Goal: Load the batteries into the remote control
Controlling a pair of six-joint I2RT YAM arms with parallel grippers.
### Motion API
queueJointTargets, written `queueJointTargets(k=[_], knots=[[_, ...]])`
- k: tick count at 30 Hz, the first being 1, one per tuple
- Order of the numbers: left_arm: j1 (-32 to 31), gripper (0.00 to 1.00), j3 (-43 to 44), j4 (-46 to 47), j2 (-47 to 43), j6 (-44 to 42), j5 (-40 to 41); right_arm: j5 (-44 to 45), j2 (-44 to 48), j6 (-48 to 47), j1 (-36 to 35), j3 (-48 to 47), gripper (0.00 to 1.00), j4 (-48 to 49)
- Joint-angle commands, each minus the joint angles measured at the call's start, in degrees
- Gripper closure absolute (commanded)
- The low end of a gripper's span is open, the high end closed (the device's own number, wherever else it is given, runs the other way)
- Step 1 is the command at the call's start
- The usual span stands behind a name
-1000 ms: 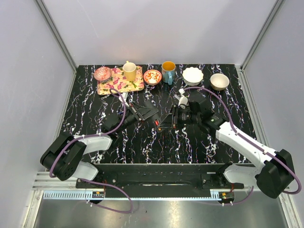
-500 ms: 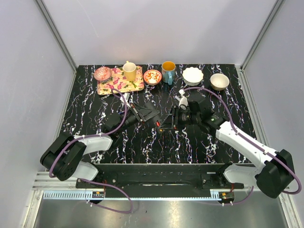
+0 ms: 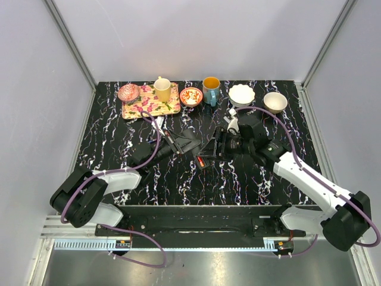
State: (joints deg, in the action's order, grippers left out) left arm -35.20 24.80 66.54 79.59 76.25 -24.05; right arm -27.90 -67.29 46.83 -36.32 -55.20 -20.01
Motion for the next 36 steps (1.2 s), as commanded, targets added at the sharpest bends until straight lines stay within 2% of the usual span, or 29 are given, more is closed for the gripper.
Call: queueJointTargets(k=[1, 3, 6, 9, 10, 12, 13, 17, 21, 24, 25, 28, 30, 32, 36], knots=[[-0.1, 1.00, 1.4, 4.9, -1.2, -1.1, -1.1, 0.0, 2.4, 0.2, 0.5, -3.6, 0.31, 0.1], [-0.1, 1.00, 1.1, 5.4, -1.0, -0.8, -1.3, 0.3, 3.6, -1.1, 1.6, -3.8, 0.31, -0.2], [0.6, 1.00, -0.4, 6.5, -2.0, -0.4, -2.0, 6.4, 7.3, -5.5, 5.1, -4.1, 0.31, -6.1], [2.0, 1.00, -3.8, 4.8, -5.0, -0.8, -3.0, 20.8, 8.9, -12.0, 6.2, -3.9, 0.31, -11.2], [2.6, 1.00, -4.7, 3.1, -5.9, -1.4, -3.1, 27.5, 8.0, -13.2, 6.3, -2.6, 0.32, -13.0], [2.9, 1.00, -7.6, 0.5, -9.1, -2.2, -3.0, 34.7, 6.1, -15.4, 6.3, -1.1, 0.33, -13.2], [3.0, 1.00, -8.2, -3.8, -10.2, -3.0, -2.9, 40.1, 3.8, -15.7, 6.2, 0.2, 0.34, -12.9], [2.9, 1.00, -10.1, -14.1, -18.2, -6.1, -2.4, 48.5, -2.5, -17.9, 6.4, 1.4, 0.33, -7.9], [3.1, 1.00, -12.3, -22.7, -27.3, -8.0, 0.8, 45.1, -9.3, -17.0, 10.6, -1.3, 0.33, -2.7], [4.3, 1.00, -13.4, -31.3, -36.7, -9.4, 3.7, 38.6, -14.6, -17.5, 11.1, -6.3, 0.35, -1.9], [5.3, 1.00, -13.2, -36.7, -41.6, -10.1, 4.4, 32.4, -17.0, -17.6, 11.1, -8.2, 0.36, -1.1], [7.5, 1.00, -12.3, -45.9, -48.0, -11.3, 5.9, 19.4, -21.9, -17.3, 9.6, -9.0, 0.39, 7.1], [8.1, 1.00, -11.5, -48.3, -52.3, -11.3, 5.9, 18.5, -25.8, -19.7, 7.0, -11.9, 0.40, 7.4], [8.4, 1.00, -11.0, -50.0, -54.9, -10.4, 5.6, 19.0, -32.6, -23.3, 2.4, -18.7, 0.39, 5.4], [8.9, 1.00, -9.8, -52.4, -56.9, -8.8, 5.0, 19.1, -44.9, -25.2, -2.7, -29.9, 0.39, 2.4]])
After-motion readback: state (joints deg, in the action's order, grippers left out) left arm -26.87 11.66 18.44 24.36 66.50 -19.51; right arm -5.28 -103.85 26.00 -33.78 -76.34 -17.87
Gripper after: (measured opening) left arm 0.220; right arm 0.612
